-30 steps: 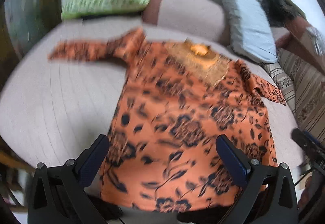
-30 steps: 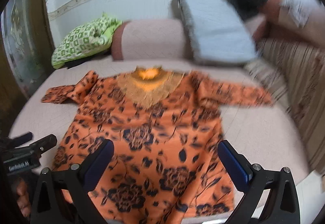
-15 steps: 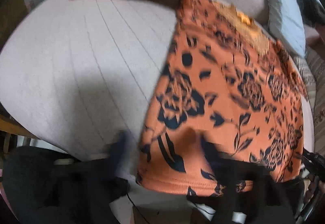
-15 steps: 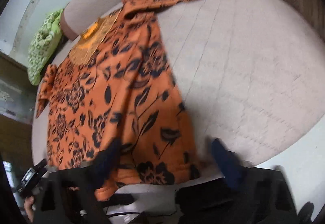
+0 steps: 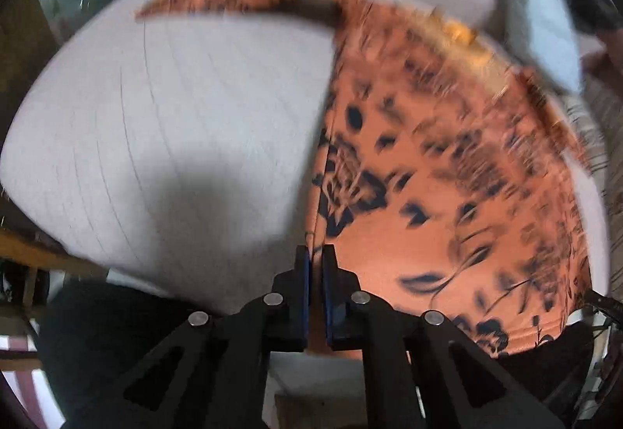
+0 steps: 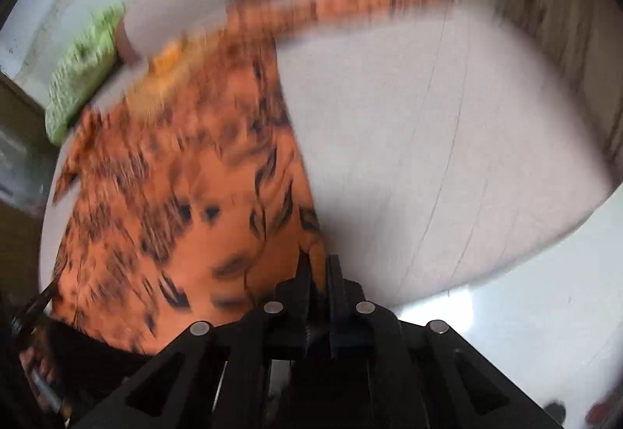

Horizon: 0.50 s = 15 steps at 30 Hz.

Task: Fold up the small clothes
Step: 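Grasp the sleeve cuff with the right gripper and lift it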

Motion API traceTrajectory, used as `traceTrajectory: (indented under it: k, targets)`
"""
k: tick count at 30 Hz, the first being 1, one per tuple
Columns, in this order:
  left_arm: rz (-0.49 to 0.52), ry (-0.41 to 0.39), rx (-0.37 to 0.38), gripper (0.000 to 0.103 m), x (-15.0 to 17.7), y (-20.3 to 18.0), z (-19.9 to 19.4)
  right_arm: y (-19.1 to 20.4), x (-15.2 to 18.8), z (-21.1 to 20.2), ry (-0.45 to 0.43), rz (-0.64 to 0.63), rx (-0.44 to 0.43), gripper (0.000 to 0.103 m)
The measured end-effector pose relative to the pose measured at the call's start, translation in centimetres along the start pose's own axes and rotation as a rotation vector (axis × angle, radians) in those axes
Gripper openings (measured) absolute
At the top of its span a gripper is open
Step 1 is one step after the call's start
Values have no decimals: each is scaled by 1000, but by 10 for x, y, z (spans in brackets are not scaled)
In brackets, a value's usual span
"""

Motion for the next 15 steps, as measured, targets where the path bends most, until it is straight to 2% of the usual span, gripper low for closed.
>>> traceTrajectory:
  k: [1, 3, 5, 6, 7, 8, 9, 11, 13, 15]
  targets:
    - [3, 39, -14, 9, 3, 3, 10, 1, 6, 10, 27, -23, 30, 11]
    - [-18, 5, 1, 11, 1, 6, 4, 0, 15, 27, 81, -20, 31, 11]
    - [-1, -53, 27, 13, -6, 2, -12, -6, 16, 26, 69, 32, 0, 11]
    - [17, -88, 10, 21, -9, -1, -21, -7, 13, 16, 21, 39, -17, 12]
    - [33, -125, -5, 44, -14, -3, -30, -7, 10, 7, -20, 40, -28, 12]
    - [40, -176, -6, 59, -20, -6, -41, -7, 4, -6, -72, 48, -51, 18]
    - [43, -231, -2, 81, -25, -7, -49, -9, -4, -16, -108, 68, -80, 26]
    - [43, -299, 23, 83, -36, -10, -55, -16, -22, -30, -142, 126, -128, 88]
    - [40, -303, 62, 83, -55, -24, -44, -28, -49, -37, -220, 238, -235, 89]
    - [33, -304, 114, 83, -66, -29, -38, -47, -87, -28, -254, 389, -360, 89]
Point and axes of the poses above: each gripper's, at about its wrist camera, not at the fingertips, and z roughly the way its jaws point, y to its left, x to its underside, the point moved 2 cm from there along z, roughly the way its jaws point, and after that the axes turned 9 degrees about x, right-handed, at the moved point
